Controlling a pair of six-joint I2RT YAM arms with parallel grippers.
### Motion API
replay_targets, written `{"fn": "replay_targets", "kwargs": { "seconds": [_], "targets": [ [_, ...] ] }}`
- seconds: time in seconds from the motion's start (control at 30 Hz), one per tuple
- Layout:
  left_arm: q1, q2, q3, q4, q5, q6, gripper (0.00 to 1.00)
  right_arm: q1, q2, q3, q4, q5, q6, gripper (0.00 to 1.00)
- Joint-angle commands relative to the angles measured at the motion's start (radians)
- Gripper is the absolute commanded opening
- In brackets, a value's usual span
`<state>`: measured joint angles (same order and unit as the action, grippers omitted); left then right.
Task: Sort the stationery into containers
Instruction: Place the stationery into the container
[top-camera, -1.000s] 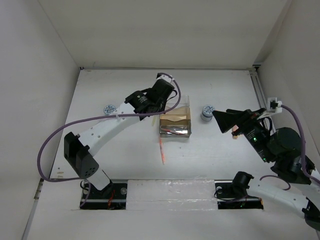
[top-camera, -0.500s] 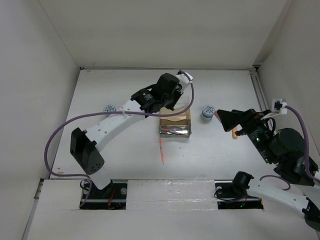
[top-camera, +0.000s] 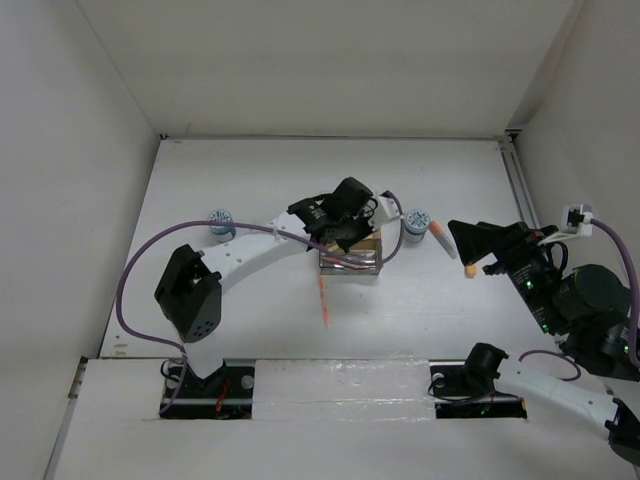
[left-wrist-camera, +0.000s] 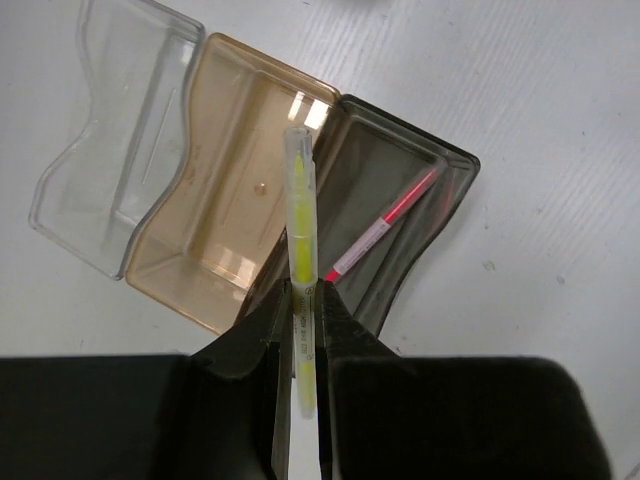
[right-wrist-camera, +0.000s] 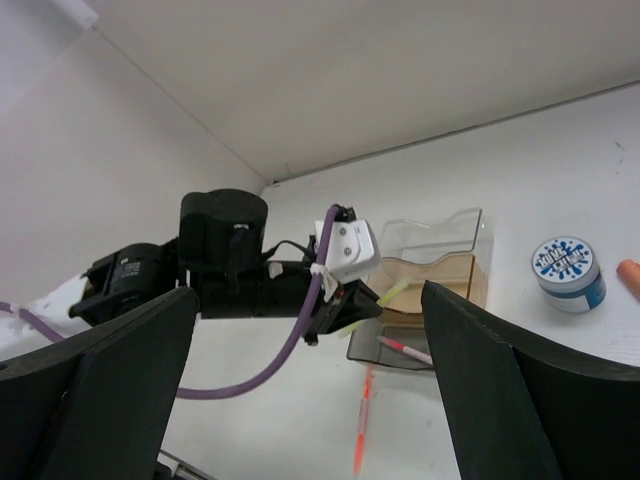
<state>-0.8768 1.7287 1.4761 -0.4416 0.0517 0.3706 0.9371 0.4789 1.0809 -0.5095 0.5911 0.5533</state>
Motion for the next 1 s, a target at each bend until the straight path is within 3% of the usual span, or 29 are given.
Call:
{"fn": "replay_targets", "kwargs": {
  "seconds": [0.0,0.97],
  "targets": [
    [-0.011,-0.072,-0.020,0.050,0.030,0.080,0.00,0.002,-0.003,0.034,0.005,0.027,-0.012,1.00],
    [-0.001,0.052,-0.065,0.084,0.071,0.162,0.00,0.002,-0.022,0.016,0.016,0.018,-0.030,1.00]
  ]
}}
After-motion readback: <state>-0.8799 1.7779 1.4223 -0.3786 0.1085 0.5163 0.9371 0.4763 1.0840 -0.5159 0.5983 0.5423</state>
